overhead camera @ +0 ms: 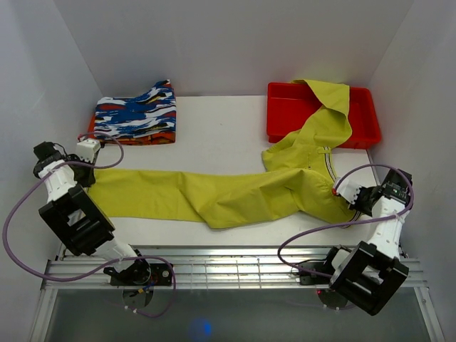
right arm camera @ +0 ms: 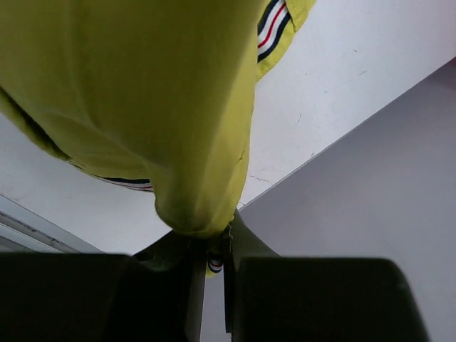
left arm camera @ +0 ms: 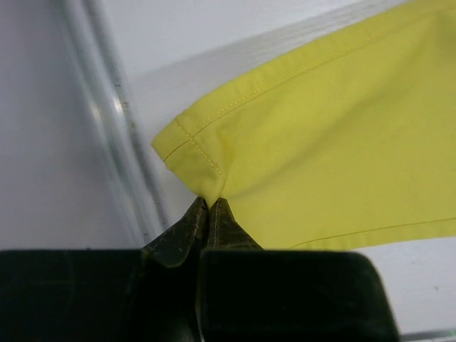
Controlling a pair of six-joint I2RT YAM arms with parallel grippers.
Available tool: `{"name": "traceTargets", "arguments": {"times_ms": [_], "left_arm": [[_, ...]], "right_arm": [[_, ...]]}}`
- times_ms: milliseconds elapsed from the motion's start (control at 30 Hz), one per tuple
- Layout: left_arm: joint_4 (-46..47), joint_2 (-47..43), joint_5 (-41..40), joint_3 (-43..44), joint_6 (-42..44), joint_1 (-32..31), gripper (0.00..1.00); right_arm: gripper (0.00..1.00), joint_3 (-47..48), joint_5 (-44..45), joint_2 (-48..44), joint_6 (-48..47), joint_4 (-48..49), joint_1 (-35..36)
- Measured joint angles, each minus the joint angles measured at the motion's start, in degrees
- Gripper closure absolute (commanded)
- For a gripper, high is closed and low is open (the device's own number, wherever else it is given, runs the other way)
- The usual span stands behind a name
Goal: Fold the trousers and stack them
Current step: Flatten the trousers out
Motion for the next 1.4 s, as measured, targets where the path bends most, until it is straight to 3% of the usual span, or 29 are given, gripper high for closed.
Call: {"name": "traceTargets", "arguments": {"times_ms": [33,67,167,367,533,633,767,933,1067,1167,1200,1233,1400], "left_arm": [[-1.86,0.26,1.51,-0.02,2.54,0.00,0.79],[-3.98,0.55,2.91,-0.15,5.05,-0.09,0.60],[-9.38,0.92,6.34,-0.33,10.62,-0.13,0.34],[-17.44,2.14,10.91,4.90,16.76,-3.17,0.28],[-14.71,5.38,9.86,7.28,17.68,-13.35,0.28],[-13.05,11.17,8.39,9.31,18.05,-17.51,0.28],[-11.23,21.11,5.29,14.03,19.54,-18.49,0.29],[-9.35,25.81,1.25,15.32,23.74,-18.18,0.32],[-7.67,23.76,-0.22,12.04,26.51,-17.99,0.50],[-6.38,21.46,-0.52,8.66,27.65,-17.90,0.75],[-5.88,20.85,-0.55,7.72,27.80,-17.84,0.95],[-5.55,20.28,-0.46,6.93,27.30,-17.70,1.00],[-4.39,19.43,1.68,5.99,23.37,-16.09,1.00]], "right_arm": [[0.92,0.61,-0.13,1.20,-1.42,-0.24,-0.35],[0.92,1.62,-0.33,2.58,-2.91,-0.87,-0.61],[0.92,5.49,-1.03,5.75,-6.99,-3.08,-1.16],[0.92,8.07,-1.42,6.69,-14.10,-4.46,-1.16],[0.92,8.07,-1.42,6.62,-16.35,-3.91,-1.16],[0.92,8.20,-1.07,6.95,-16.94,-3.76,-1.16],[0.92,9.90,-0.39,9.03,-17.22,-3.80,-1.27],[0.92,13.14,0.13,10.36,-17.25,-3.76,-1.46],[0.92,13.64,0.09,10.36,-17.25,-3.78,-1.49],[0.92,14.51,-0.81,10.29,-17.16,-4.04,-1.49],[0.92,15.45,-1.55,10.29,-16.90,-4.31,-1.49],[0.92,16.61,-2.43,10.23,-16.31,-4.39,-1.49],[0.92,27.17,-7.50,10.25,-7.85,-3.54,-0.44]]}}
